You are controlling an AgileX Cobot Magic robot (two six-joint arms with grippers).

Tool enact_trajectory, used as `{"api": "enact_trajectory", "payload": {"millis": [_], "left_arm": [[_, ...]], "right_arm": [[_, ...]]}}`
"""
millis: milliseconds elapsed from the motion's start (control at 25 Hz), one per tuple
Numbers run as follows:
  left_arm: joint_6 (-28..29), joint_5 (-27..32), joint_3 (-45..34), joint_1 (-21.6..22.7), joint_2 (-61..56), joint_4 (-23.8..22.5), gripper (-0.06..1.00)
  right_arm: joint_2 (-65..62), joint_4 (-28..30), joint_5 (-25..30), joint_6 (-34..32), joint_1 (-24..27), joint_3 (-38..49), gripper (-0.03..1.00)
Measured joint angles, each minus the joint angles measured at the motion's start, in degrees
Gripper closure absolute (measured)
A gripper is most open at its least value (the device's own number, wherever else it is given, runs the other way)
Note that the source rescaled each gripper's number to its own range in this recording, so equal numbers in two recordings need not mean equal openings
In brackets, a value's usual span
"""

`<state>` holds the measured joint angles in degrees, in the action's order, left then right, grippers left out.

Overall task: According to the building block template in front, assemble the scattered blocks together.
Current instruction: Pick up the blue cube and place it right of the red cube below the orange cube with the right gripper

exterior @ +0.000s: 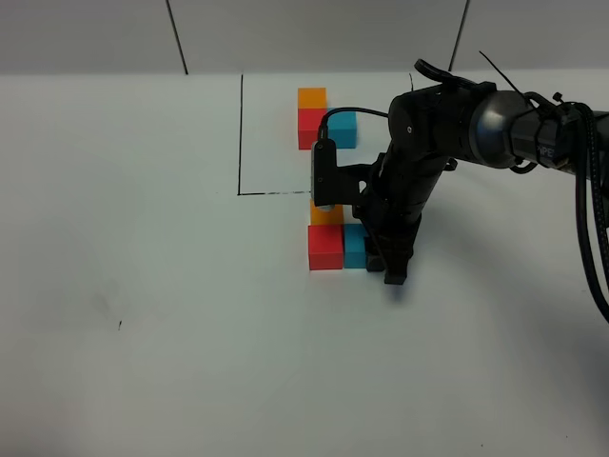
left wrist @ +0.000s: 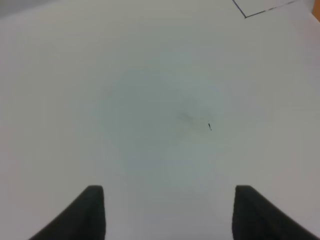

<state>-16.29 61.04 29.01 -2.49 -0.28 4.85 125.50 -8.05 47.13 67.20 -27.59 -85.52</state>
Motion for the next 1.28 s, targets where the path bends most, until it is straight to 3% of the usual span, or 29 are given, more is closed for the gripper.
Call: {"api": "enact_trajectory", "payload": {"millis": [1280], "left_arm": [[0.0, 0.0, 0.0, 0.0, 0.0, 0.0, 0.68]], "right_arm": [[0.27, -0.98, -0.42, 0.61, -0.12, 0.0, 0.96]]}}
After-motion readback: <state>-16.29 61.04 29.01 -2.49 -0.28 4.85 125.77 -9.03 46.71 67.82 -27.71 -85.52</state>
